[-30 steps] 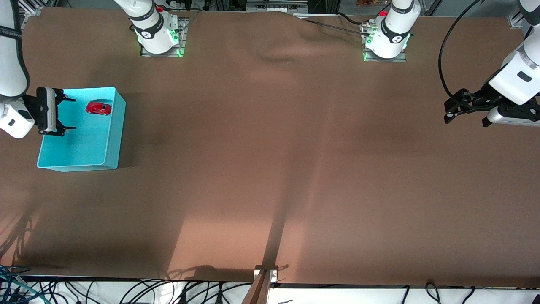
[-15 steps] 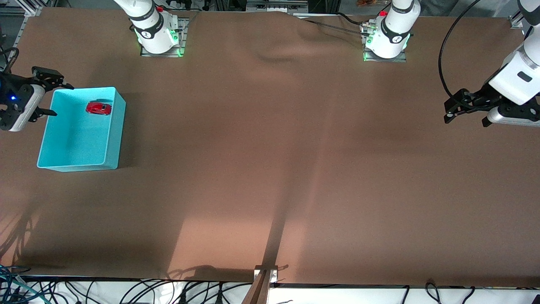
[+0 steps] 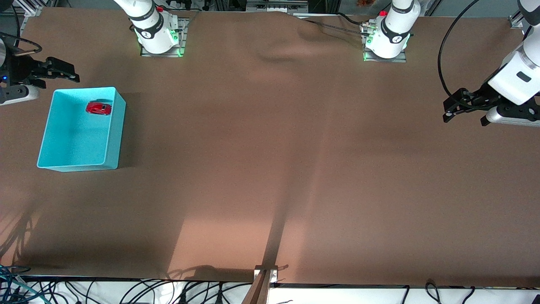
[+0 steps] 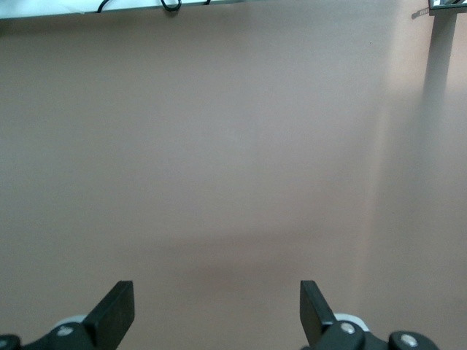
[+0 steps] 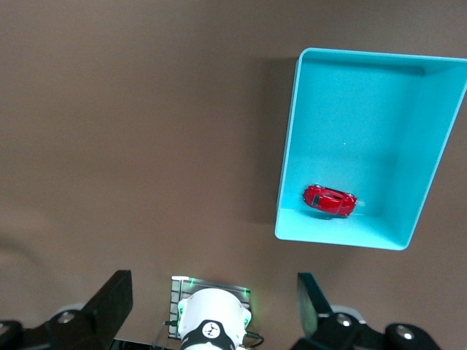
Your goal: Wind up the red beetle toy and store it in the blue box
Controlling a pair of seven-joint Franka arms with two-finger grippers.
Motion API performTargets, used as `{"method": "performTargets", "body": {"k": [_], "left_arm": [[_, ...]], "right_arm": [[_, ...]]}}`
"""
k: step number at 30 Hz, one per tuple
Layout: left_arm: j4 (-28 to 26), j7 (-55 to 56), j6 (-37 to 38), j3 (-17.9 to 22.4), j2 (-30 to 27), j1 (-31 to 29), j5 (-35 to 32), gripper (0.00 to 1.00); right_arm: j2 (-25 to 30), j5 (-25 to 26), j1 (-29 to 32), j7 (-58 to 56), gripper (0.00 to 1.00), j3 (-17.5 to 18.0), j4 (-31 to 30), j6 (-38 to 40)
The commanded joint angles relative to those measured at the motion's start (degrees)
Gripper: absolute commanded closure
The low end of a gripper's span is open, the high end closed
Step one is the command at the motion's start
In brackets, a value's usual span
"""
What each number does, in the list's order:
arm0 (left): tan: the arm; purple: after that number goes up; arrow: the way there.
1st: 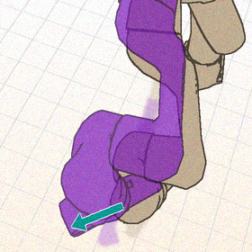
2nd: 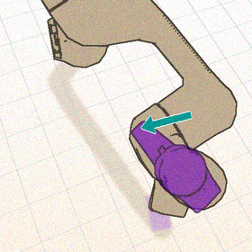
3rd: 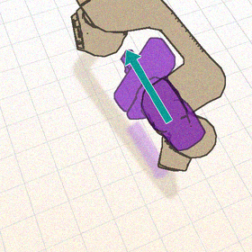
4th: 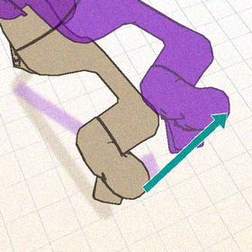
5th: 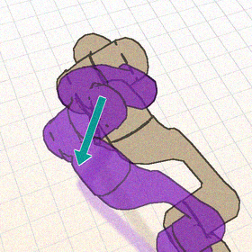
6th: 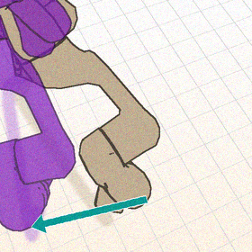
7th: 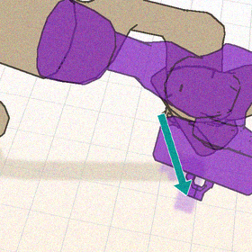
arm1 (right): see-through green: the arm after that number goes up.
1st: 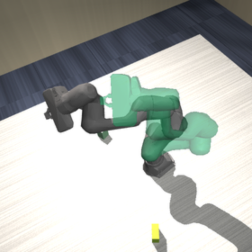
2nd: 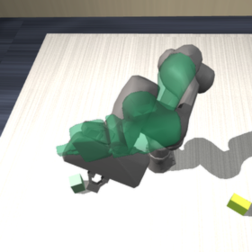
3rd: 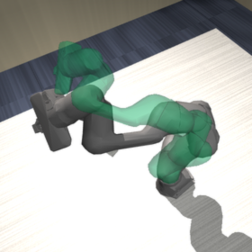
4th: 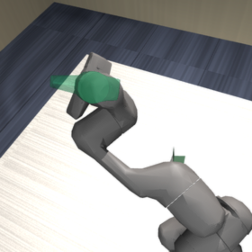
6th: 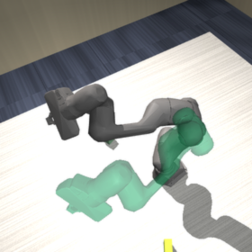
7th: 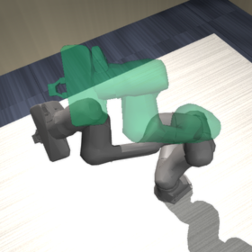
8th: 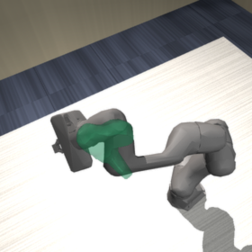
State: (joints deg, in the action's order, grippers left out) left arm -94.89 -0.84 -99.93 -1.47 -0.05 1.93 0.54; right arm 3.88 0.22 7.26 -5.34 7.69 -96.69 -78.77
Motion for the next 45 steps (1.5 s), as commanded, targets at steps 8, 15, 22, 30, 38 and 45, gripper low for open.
{"method": "performTargets", "body": {"k": [8,15,22,30,38,45], "left_arm": [[1.46,0.05,1.31,-0.20,0.57,-0.35,1.13,0.00],[1.46,-0.04,1.40,-0.20,0.57,-0.35,1.13,0.00],[1.46,0.22,1.40,-0.20,0.57,-0.35,1.13,0.00],[1.46,0.22,1.40,-0.21,0.57,-0.35,1.13,0.00],[1.46,0.22,1.32,-0.20,0.57,-0.35,1.13,0.00],[1.46,0.22,1.40,-0.29,0.57,-0.26,1.13,0.00]], "right_arm": [[18.87,0.48,0.39,1.47,0.00,1.10,-23.35,-11.48],[16.87,0.39,0.39,0.68,0.00,1.10,-21.01,-12.02],[8.26,0.74,0.57,0.95,0.00,1.01,-10.12,-11.14],[-0.71,1.45,0.57,0.86,0.00,1.01,0.97,-6.84],[-1.60,1.36,0.48,0.86,0.00,1.10,1.94,-6.48],[-1.60,1.45,0.48,0.77,0.00,1.10,1.94,-6.39]]}}
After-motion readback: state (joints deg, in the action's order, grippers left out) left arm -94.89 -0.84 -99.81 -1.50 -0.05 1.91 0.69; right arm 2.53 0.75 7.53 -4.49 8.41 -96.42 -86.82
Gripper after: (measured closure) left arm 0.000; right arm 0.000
